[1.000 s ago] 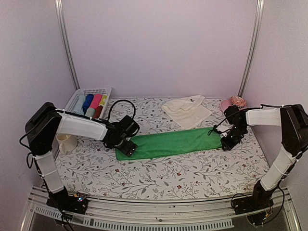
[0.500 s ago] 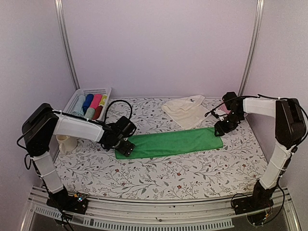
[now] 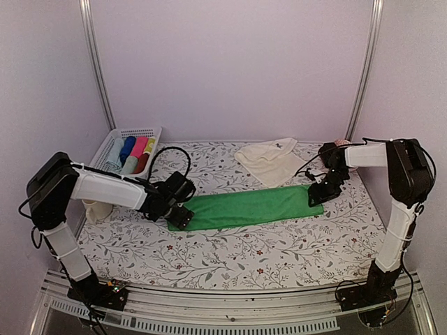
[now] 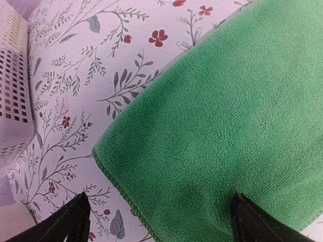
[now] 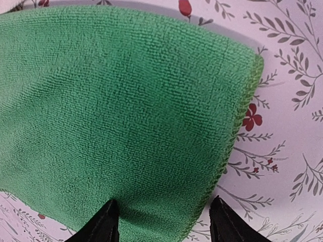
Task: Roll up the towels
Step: Pick up the towel from the center of the board, then fold the towel at the center of the board.
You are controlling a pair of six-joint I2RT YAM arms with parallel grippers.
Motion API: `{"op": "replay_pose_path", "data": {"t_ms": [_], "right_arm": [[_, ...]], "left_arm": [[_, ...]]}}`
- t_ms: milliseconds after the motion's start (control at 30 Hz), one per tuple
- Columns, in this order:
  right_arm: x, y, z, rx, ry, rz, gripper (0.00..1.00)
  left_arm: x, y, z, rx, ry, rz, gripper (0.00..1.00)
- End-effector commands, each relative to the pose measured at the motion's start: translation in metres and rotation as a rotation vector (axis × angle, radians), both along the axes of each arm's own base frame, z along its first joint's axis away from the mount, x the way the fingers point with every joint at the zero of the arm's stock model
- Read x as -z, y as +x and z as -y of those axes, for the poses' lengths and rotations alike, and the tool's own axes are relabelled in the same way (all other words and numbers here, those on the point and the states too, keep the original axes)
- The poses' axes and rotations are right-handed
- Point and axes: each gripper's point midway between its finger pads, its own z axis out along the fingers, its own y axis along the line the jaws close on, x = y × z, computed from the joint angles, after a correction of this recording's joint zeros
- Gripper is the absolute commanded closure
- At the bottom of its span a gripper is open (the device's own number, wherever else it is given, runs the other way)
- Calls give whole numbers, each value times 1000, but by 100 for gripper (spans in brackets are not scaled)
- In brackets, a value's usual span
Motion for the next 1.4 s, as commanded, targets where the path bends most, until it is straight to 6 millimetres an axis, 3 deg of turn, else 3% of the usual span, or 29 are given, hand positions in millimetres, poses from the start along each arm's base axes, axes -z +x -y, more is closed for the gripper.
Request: {"op": "replay_pose_path", "data": {"t_ms": [0, 200, 333, 500, 767, 833, 933, 1200, 1367], "right_arm": [[8, 3, -4, 16, 30, -22, 41], [21, -2, -7, 16, 43, -67, 65], [26, -4, -3, 21, 26, -79, 95], [-4, 8, 22, 80, 56, -16, 98], [-70, 23, 108, 209, 86, 119, 98], [-82, 20, 106, 174, 103, 132, 98], [-103, 12, 72, 72, 225, 127, 98], [-144, -4, -58, -268, 399, 149, 98], [-152, -10, -127, -418, 460, 120, 97]], "left_arm": [[-16, -2, 2, 1, -20, 48, 3], [-22, -2, -2, -7, -13, 68, 3], [-25, -2, -4, -13, -15, 77, 3], [-27, -2, -5, -16, -14, 83, 3], [-34, -4, 2, 14, -80, 85, 3], [-35, -4, 3, 16, -91, 85, 3], [-36, -5, 5, 22, -103, 83, 3], [-34, -4, 7, 24, -113, 78, 3], [-30, -4, 6, 19, -107, 73, 3]]}}
